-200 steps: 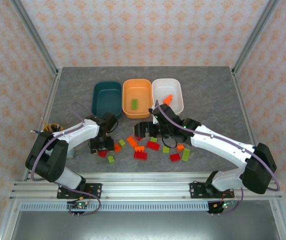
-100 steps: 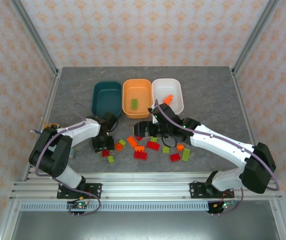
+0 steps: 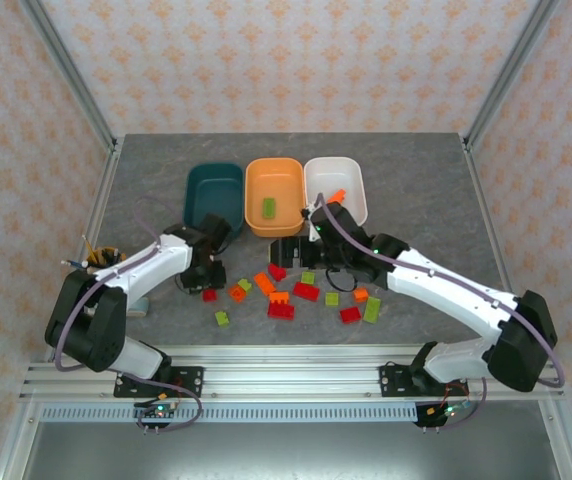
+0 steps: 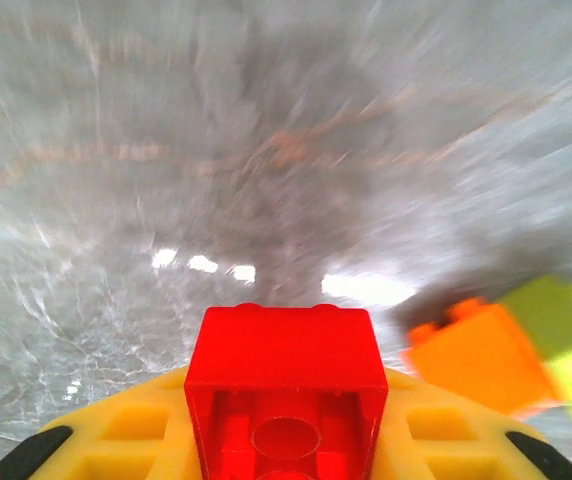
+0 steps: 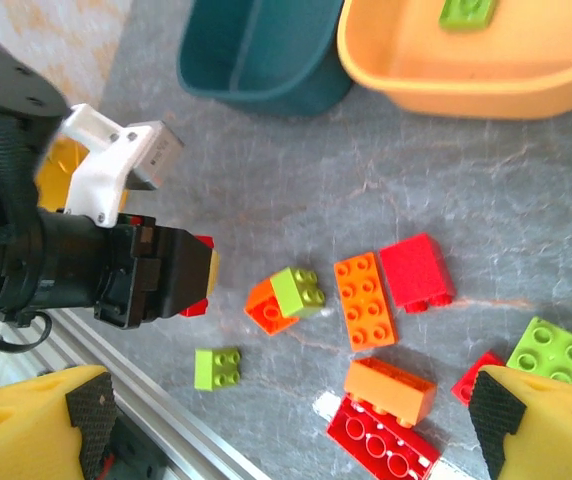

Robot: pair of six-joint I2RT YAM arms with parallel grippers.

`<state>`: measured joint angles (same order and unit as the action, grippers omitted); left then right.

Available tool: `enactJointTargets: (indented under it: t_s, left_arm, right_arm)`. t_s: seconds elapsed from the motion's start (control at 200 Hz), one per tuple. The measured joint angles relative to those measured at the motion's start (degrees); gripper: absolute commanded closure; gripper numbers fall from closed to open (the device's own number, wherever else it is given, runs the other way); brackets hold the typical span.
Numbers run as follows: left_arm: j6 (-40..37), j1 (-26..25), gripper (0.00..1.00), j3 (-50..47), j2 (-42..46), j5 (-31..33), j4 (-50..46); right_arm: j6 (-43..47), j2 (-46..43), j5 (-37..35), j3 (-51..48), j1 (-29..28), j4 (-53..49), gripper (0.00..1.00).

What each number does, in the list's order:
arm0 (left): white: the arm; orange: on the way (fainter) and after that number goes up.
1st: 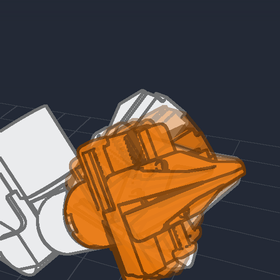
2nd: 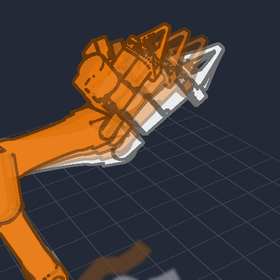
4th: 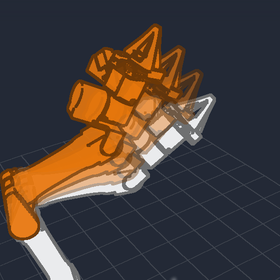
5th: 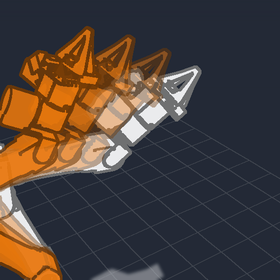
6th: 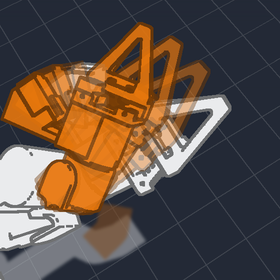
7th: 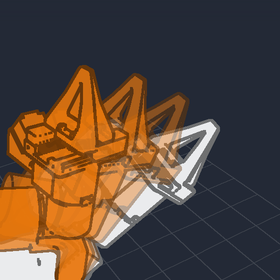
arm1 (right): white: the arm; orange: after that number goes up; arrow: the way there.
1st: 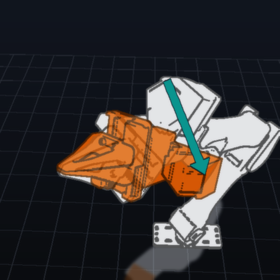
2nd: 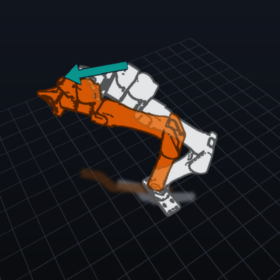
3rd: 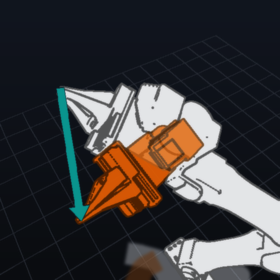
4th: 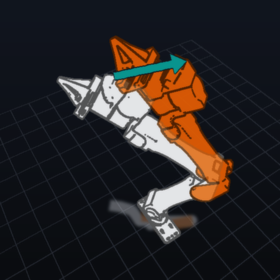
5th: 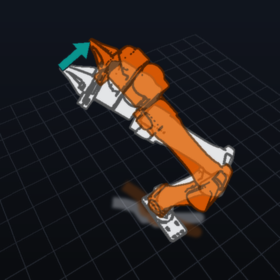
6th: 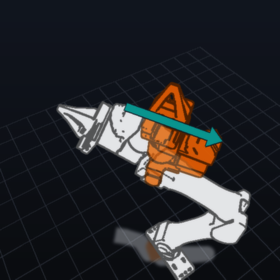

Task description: Sort the legos into containers by color

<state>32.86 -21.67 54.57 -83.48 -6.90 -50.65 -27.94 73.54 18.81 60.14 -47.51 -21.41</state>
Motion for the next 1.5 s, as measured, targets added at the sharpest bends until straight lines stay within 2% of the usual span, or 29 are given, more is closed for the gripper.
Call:
enactJointTargets:
  t_s: [0.2, 0.5, 0.741, 0.801, 0.871, 0.951, 1.061, 1.216, 1.341, 1.496]
  left_arm:
    - [-2.01, 2.45, 0.74, 18.86, -4.55, 0.37, -2.73]
    - [-6.1, 9.88, 0.74, 45.4, -30.01, 0.48, -4.57]
    - [-7.28, 13.55, 0.73, 55.08, -44.61, 0.55, -5.75]
    - [-7.43, 13.88, 0.69, 56.76, -46.93, 0.68, -6.23]
    - [-7.45, 13.92, 0.61, 57.92, -48.85, 0.83, -6.47]
    - [-7.63, 13.81, 0.49, 57.99, -49.35, 0.79, -6.75]
    - [-7.28, 13.79, 0.41, 57.99, -48.85, 0.68, -6.86]
    - [-7.34, 13.77, 0.34, 57.81, -44.81, 0.66, -7.19]
    - [-7.26, 13.16, 0.29, 54.8, -35.36, -0.26, -6.8]
    - [-6.4, 9.07, 0.24, 44.22, -17.57, -3.02, -3.13]
  right_arm:
    - [-3.76, -4.13, 0.02, 0.22, 5.97, 4.5, 0.05]
    - [-12.02, -4.5, -0.17, -0.59, 13.62, 16.0, 0.03]
    - [-16.68, -4.5, -0.79, -1.92, 17.31, 20.35, 0.02]
    - [-16.7, -4.5, -0.79, -1.92, 17.68, 20.2, 0.03]
    - [-16.5, -4.5, -0.79, -1.92, 17.99, 19.45, 0.02]
    - [-15.61, -4.5, -0.81, -1.92, 18.1, 17.29, 0.02]
    - [-13.66, -5.03, -1.05, -1.88, 18.32, 12.7, 0.02]
    - [-10.75, -6.56, -2.82, -0.68, 18.32, 4.17, 0.05]
    - [-8.5, -6.54, -5.53, 3.13, 18.34, -6.82, 0.17]
    - [-4.66, -6.25, -7.78, 5.57, 18.43, -20.59, 0.23]
